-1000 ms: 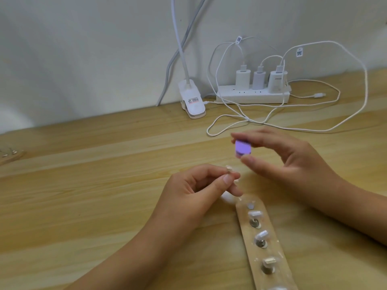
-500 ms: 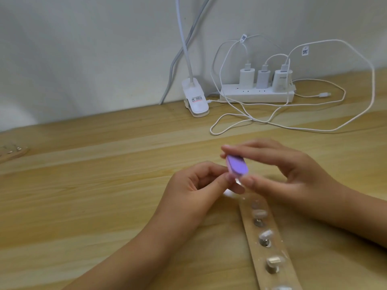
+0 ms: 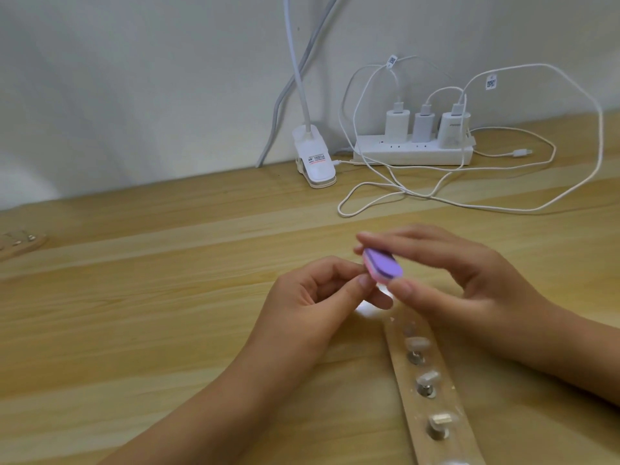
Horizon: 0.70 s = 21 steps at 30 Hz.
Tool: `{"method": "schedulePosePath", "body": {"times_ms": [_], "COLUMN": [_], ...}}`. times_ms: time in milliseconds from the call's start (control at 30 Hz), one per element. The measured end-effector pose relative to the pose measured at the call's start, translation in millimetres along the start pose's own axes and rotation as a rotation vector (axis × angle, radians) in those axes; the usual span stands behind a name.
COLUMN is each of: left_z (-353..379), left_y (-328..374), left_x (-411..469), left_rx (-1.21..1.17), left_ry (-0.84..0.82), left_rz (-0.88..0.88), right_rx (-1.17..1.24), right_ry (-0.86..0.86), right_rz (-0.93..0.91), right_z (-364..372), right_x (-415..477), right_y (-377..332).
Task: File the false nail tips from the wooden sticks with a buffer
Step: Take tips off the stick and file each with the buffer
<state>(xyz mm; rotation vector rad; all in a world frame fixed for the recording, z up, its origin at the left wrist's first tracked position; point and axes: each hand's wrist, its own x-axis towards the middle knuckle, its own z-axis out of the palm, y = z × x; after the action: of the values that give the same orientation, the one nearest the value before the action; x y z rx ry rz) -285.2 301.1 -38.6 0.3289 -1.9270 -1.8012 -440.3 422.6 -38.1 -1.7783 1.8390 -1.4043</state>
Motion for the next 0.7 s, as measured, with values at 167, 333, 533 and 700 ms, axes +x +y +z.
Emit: {"method": "schedulePosePath", "body": {"times_ms": [167,333,533,700], "left_z": [1.0,6.8,9.6,5.4], "left_y": [2.8,-2.7,-8.6,-5.1], "left_x": [-0.6,2.7,5.0,1.5], "left_rx": [-0.002,0.297,0.646,0.569], "left_ry": [-0.067,-0.174,-0.242,-0.173], "left_rz": [0.001,-0.008,0.035,0.053], "right_rx": [0.144,0.259,0.275,0.309], "right_ry": [0.135,0.157,0.132,0.135], "right_rz": [0.211,0.254,0.299,0.307], "right_z": [-5.1,-5.4,-4.3,-6.0], "right_x": [9.3,12.8,12.6,11.9], "right_y": [4.7,5.4,2.8,3.2]}}
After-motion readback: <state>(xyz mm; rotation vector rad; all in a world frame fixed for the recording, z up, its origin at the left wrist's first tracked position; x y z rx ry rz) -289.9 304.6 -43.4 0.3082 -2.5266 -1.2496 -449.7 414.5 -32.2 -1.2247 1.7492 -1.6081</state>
